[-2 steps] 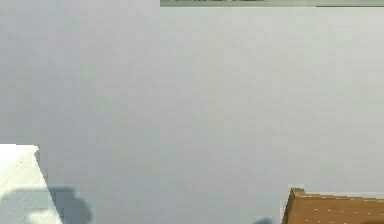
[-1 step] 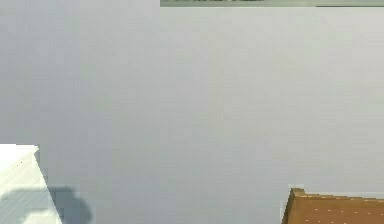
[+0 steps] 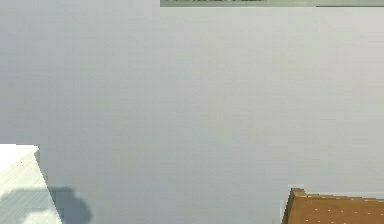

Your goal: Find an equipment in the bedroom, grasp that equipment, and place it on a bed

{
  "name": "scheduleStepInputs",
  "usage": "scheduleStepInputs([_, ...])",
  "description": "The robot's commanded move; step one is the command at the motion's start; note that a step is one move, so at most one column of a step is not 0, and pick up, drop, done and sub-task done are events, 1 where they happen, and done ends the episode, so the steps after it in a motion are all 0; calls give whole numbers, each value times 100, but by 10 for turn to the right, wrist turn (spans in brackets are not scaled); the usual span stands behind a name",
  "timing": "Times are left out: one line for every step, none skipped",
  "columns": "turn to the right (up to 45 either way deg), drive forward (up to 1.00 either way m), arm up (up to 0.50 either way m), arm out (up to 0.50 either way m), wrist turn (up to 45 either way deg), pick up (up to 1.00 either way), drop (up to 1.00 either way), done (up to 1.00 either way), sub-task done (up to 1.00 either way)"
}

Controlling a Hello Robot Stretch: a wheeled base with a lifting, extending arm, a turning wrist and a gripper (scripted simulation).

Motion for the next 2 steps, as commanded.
scheduleStepInputs([0, 0, 0, 0, 0, 0, 100, 0, 0])
scheduleStepInputs([0, 0, 10, 0, 0, 0, 0, 0, 0])
